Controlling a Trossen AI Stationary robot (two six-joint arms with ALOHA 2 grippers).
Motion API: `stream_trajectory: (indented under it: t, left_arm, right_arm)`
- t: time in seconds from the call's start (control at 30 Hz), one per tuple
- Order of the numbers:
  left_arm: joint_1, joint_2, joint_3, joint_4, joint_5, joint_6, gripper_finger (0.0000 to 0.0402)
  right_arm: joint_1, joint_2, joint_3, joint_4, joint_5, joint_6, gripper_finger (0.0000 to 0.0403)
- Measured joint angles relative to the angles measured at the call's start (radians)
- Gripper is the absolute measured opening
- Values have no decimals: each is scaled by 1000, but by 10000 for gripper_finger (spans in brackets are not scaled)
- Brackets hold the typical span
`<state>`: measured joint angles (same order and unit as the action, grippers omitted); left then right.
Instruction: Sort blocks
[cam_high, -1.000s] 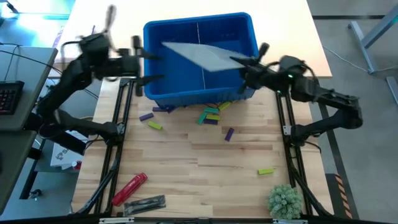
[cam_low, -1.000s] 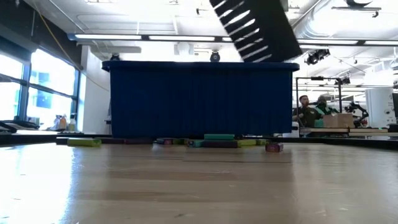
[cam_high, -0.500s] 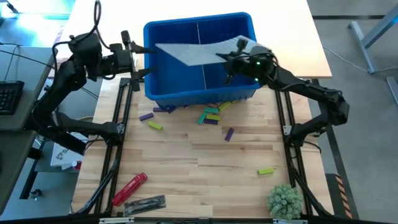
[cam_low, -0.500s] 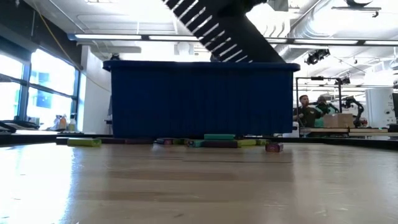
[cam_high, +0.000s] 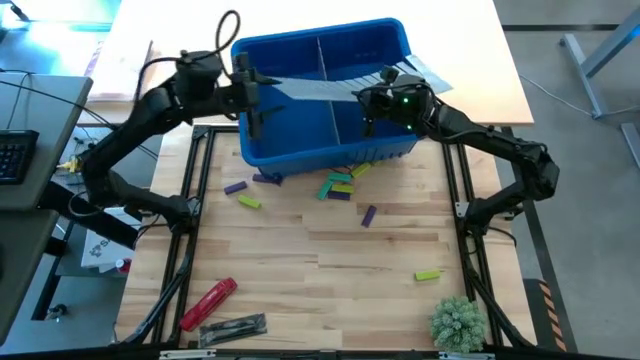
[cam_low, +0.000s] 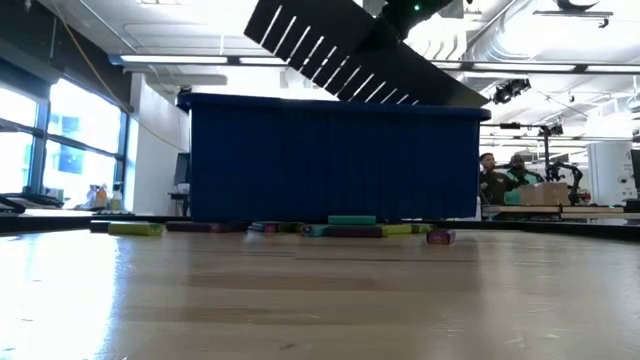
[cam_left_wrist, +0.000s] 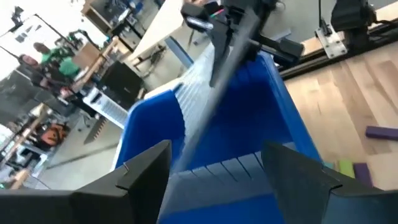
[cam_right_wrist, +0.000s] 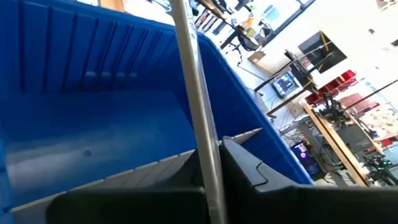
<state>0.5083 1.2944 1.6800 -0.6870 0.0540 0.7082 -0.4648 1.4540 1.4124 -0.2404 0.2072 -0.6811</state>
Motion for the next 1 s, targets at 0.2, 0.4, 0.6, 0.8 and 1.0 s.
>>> stream_trajectory:
  t: [0.2, 0.4, 0.6, 0.8, 1.0]
  left_arm:
    - [-37, 26, 1, 0, -49, 30, 235]
    - [-46, 25, 2, 0, -48, 28, 229]
    - [-43, 51, 2, -9, -38, 30, 197]
    - [-45, 68, 2, -14, -25, 63, 133]
    - [-51, 65, 2, -24, -12, 59, 12]
  right_arm:
    - [1, 0, 0, -11, -20, -35, 0]
    - [11, 0, 0, -2, -158, -76, 0]
    - [42, 0, 0, 23, -188, -91, 0]
    - [46, 0, 0, 12, -136, -78, 0]
    - [46, 0, 0, 18, -136, -47, 0]
